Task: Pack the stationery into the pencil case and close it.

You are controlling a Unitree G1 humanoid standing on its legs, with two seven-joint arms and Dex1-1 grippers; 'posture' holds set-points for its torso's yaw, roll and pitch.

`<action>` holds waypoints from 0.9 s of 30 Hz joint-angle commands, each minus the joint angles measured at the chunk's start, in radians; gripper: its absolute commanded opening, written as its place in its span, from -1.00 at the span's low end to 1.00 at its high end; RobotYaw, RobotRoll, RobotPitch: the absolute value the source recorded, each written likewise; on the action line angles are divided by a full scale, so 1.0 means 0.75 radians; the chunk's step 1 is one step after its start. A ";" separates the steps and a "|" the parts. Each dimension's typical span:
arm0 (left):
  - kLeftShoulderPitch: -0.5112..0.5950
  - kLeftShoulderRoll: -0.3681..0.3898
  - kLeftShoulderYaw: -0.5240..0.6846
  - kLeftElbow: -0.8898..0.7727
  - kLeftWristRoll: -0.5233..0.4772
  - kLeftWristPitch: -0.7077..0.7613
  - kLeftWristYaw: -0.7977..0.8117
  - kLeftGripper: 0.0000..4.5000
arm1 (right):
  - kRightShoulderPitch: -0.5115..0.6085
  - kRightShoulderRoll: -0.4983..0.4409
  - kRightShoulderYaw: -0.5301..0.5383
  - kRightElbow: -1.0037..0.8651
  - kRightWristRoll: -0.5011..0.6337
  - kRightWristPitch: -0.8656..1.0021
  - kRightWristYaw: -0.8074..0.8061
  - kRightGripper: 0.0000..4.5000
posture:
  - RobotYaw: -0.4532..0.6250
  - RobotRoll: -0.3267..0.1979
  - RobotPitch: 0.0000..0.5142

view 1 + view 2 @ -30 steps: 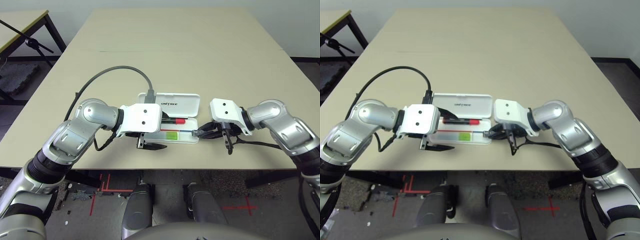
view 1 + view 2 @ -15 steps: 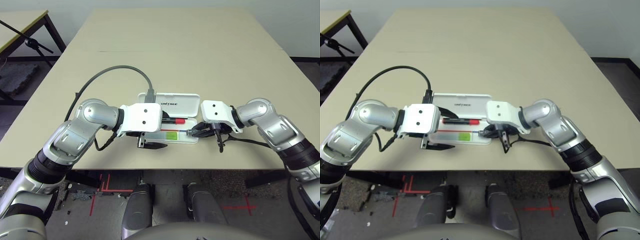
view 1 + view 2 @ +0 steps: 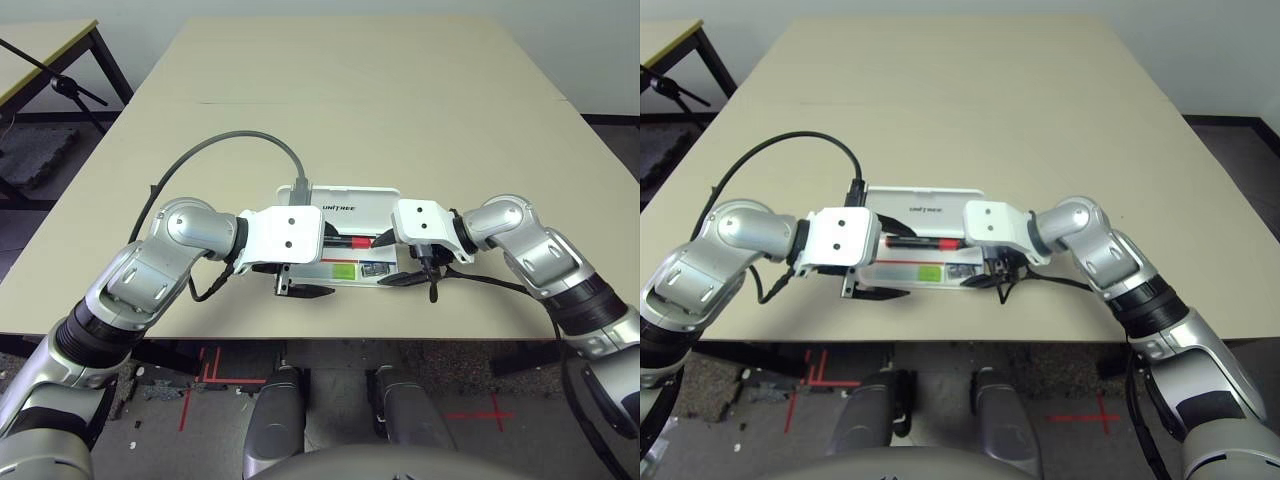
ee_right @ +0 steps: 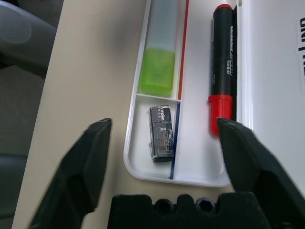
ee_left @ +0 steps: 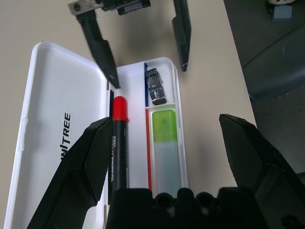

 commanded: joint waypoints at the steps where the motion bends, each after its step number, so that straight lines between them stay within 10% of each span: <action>1: 0.006 0.006 -0.014 -0.021 0.006 0.012 0.005 1.00 | -0.014 -0.026 -0.085 -0.016 0.079 0.045 0.034 1.00 | -0.14 0.25 -0.56; 13: 0.054 0.066 0.046 0.072 0.003 -0.018 -0.004 1.00 | 0.060 -0.418 -0.485 0.051 0.389 0.314 0.221 1.00 | -0.16 0.25 -0.57; 23: 0.098 0.155 0.099 0.109 -0.036 0.000 -0.046 1.00 | 0.148 -0.475 -0.550 -0.003 0.459 0.373 0.192 1.00 | -0.18 0.25 -0.56; 27: 0.165 0.280 0.098 0.182 -0.011 0.005 -0.117 0.57 | 0.156 -0.450 -0.544 -0.031 0.484 0.400 0.163 1.00 | -0.17 0.25 -0.55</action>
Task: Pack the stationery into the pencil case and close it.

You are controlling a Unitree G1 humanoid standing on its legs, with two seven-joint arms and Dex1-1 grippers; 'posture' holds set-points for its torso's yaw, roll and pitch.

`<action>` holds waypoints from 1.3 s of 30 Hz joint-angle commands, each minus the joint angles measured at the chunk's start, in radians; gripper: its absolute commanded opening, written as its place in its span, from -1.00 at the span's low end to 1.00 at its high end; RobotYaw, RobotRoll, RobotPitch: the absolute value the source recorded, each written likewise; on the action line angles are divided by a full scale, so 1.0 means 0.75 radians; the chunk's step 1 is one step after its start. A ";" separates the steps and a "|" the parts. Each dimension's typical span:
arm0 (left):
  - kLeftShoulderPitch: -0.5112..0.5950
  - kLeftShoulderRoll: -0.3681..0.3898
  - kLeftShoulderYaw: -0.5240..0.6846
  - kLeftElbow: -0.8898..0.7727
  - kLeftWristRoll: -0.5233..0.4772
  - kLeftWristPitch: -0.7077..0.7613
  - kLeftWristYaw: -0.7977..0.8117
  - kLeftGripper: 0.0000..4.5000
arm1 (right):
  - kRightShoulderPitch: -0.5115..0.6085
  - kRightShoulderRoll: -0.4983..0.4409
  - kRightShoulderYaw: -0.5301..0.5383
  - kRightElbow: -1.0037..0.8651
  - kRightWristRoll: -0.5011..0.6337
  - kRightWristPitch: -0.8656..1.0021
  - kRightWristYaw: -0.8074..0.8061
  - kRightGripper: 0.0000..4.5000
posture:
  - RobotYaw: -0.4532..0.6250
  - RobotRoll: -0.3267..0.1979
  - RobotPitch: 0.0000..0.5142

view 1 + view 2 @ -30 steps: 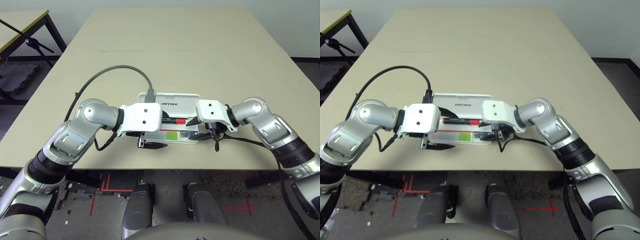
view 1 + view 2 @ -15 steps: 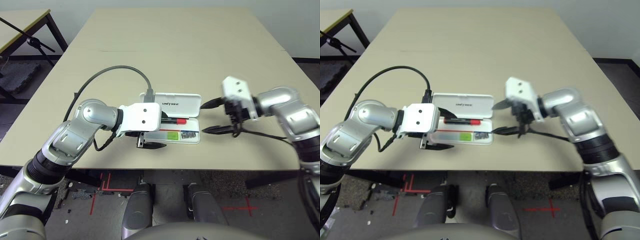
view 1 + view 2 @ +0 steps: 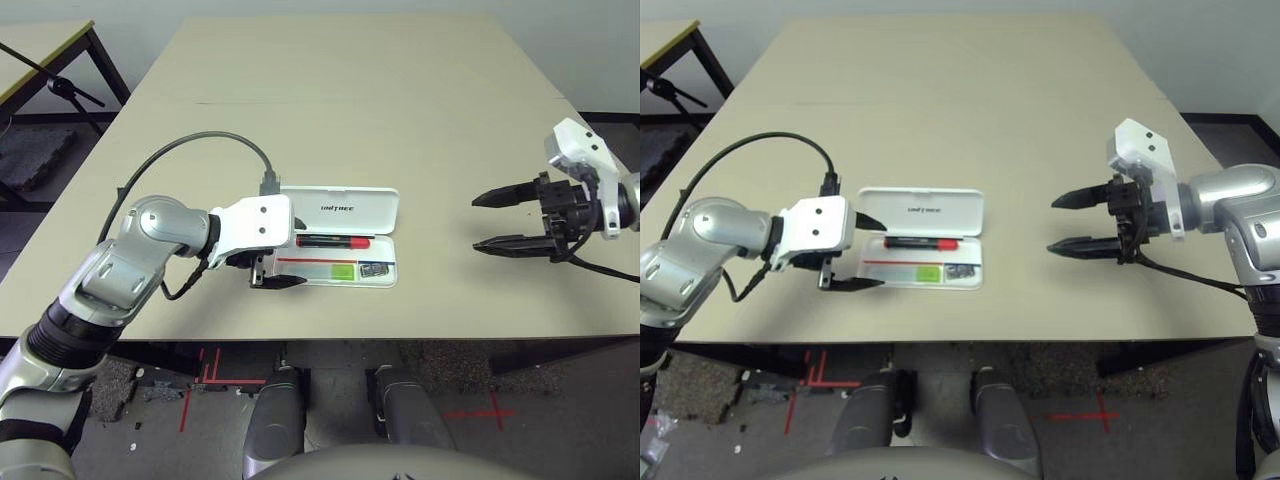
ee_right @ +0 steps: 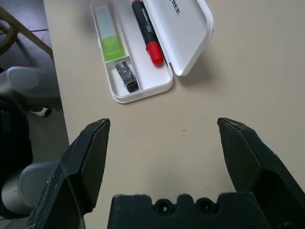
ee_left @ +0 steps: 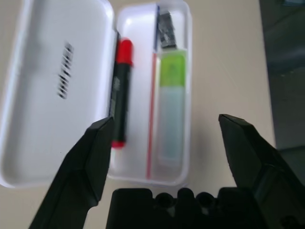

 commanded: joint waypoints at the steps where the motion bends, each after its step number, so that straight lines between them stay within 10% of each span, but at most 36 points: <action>1: 0.065 0.123 0.003 0.095 0.049 -0.026 -0.069 0.39 | 0.008 0.029 -0.013 -0.038 0.041 0.034 -0.028 1.00 | -0.17 0.25 -0.55; 9: -0.026 0.121 -0.038 0.558 0.295 -0.258 0.027 -0.97 | 0.011 0.055 0.003 -0.058 0.046 0.049 -0.050 1.00 | -0.17 0.25 -0.54; 25: -0.387 -0.355 0.081 1.307 0.415 -0.531 0.473 -0.99 | -0.022 0.081 0.031 -0.046 0.017 0.017 -0.069 1.00 | -0.19 0.25 -0.62; 39: -0.391 -0.496 0.103 1.222 0.348 -0.480 0.390 -0.99 | -0.032 0.094 0.037 -0.032 -0.008 -0.011 -0.084 1.00 | -0.21 0.25 -0.60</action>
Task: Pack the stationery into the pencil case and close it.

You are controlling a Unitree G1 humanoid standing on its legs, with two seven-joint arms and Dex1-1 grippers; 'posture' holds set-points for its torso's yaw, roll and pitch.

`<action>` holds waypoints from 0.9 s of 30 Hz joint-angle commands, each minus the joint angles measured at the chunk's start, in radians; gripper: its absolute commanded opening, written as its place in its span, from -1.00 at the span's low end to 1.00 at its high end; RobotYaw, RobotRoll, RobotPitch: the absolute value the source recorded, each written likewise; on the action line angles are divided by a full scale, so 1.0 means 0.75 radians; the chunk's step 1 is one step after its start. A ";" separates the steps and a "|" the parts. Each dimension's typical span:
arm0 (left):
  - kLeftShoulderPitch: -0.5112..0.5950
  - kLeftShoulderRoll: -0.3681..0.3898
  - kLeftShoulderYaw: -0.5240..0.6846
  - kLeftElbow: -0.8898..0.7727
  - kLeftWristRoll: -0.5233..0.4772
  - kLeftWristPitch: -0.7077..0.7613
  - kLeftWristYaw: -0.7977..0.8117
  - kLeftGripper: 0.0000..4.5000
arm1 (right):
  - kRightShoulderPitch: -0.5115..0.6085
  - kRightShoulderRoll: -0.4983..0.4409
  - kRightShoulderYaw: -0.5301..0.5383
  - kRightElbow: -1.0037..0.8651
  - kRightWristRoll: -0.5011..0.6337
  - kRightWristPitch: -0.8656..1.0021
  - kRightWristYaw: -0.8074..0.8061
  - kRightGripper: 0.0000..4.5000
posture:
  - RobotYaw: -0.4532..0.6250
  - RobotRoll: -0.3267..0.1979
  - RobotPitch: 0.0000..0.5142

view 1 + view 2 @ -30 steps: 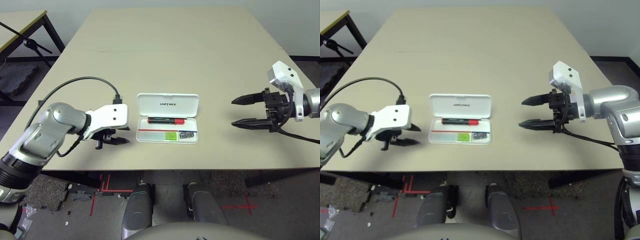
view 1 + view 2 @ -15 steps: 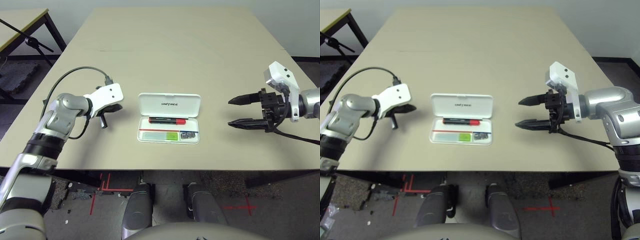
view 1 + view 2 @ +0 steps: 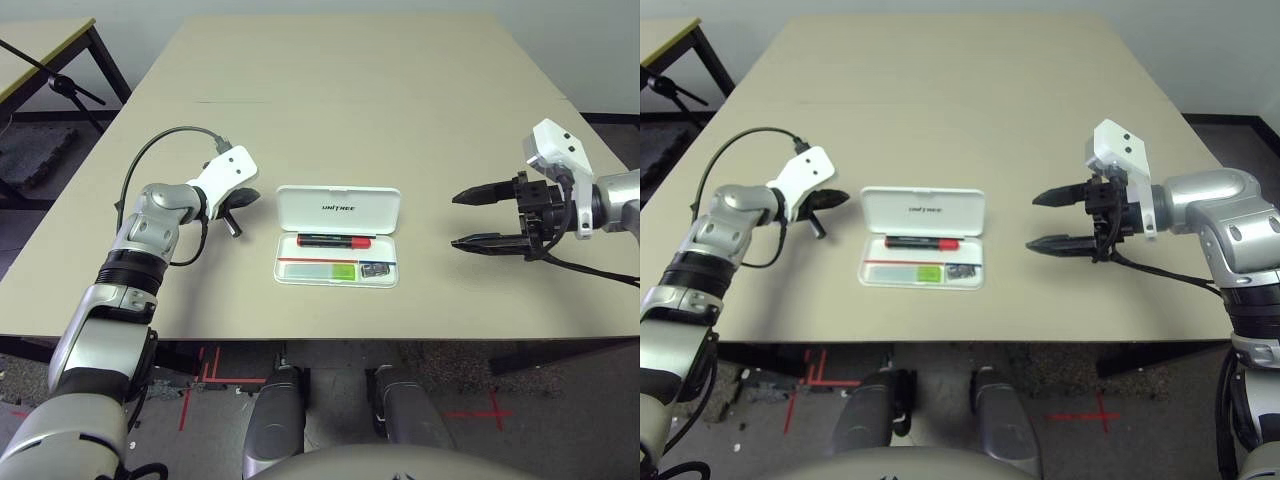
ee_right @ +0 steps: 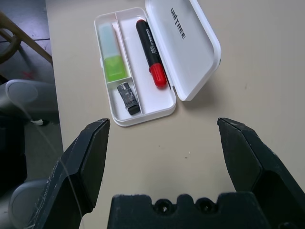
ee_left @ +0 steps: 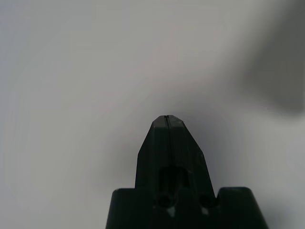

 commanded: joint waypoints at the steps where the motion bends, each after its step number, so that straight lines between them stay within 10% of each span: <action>1: 0.004 -0.035 0.001 -0.109 -0.038 0.054 -0.050 -0.99 | -0.001 0.006 0.013 0.013 -0.015 -0.021 -0.012 1.00 | -0.21 0.25 -0.60; 27: 0.290 -0.001 -0.192 -0.789 -0.218 0.223 -0.445 -0.99 | 0.005 0.041 0.047 0.039 -0.073 -0.082 -0.046 1.00 | -0.22 0.25 -0.64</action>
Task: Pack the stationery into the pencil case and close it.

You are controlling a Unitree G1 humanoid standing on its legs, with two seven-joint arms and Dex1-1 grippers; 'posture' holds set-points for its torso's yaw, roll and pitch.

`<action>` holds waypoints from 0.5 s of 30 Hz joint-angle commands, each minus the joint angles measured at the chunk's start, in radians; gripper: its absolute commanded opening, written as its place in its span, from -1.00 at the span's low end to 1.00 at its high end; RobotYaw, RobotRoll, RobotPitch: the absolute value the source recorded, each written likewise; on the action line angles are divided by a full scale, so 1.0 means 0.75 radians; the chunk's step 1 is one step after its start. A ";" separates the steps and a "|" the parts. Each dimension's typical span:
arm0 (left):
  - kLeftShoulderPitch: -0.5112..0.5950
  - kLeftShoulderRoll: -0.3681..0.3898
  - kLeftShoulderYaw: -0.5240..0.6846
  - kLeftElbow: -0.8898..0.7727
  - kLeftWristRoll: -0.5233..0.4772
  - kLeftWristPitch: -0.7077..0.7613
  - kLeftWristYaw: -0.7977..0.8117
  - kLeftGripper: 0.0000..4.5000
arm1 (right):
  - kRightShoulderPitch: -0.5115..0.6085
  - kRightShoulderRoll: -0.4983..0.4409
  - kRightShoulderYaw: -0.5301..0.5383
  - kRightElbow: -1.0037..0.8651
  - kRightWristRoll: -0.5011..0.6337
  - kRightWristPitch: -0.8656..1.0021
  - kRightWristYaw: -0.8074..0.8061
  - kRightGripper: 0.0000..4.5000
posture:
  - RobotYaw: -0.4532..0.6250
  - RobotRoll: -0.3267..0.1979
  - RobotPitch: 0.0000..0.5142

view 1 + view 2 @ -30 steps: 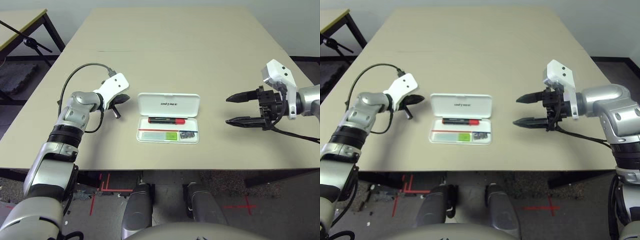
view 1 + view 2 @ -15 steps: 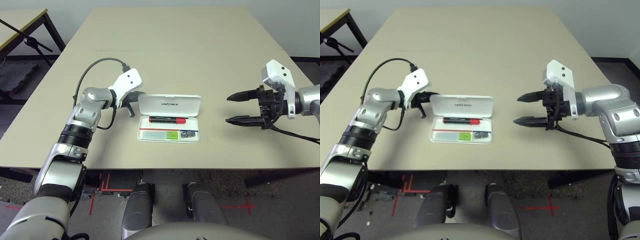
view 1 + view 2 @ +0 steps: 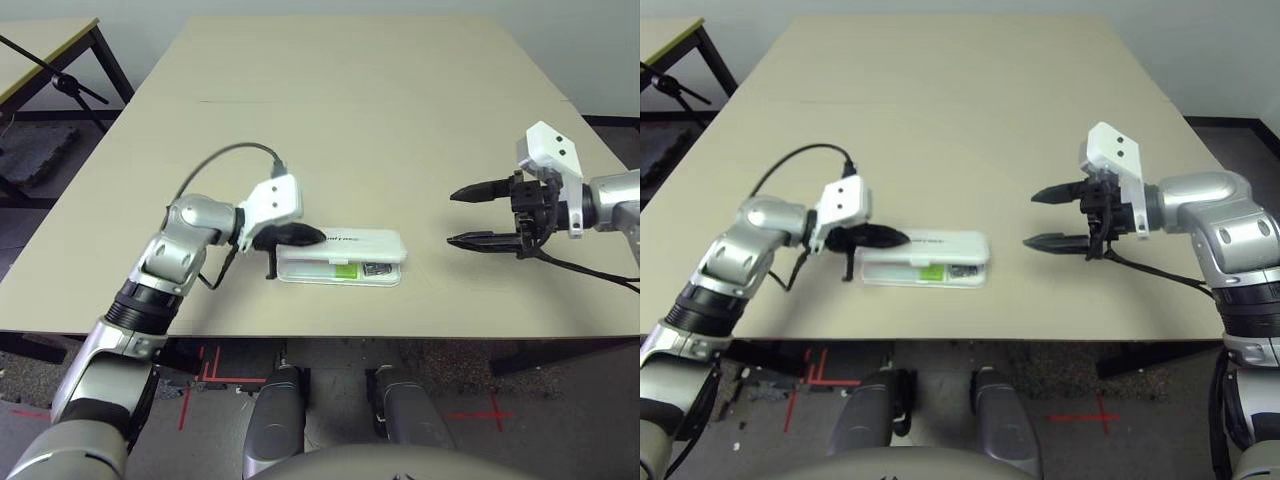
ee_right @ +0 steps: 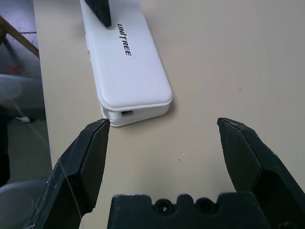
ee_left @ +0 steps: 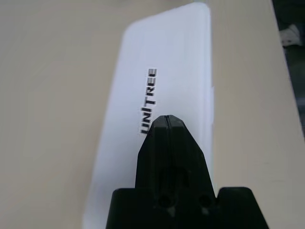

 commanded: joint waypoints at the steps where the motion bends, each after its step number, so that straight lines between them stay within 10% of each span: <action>1: 0.010 -0.022 -0.056 0.009 0.038 -0.019 0.022 -0.99 | 0.007 0.003 0.014 0.011 -0.015 -0.017 -0.006 1.00 | -0.22 0.25 -0.64; 15: 0.001 -0.020 -0.157 0.134 0.192 -0.145 0.062 -0.99 | 0.006 0.022 0.038 0.002 -0.036 -0.026 -0.019 1.00 | -0.22 0.25 -0.64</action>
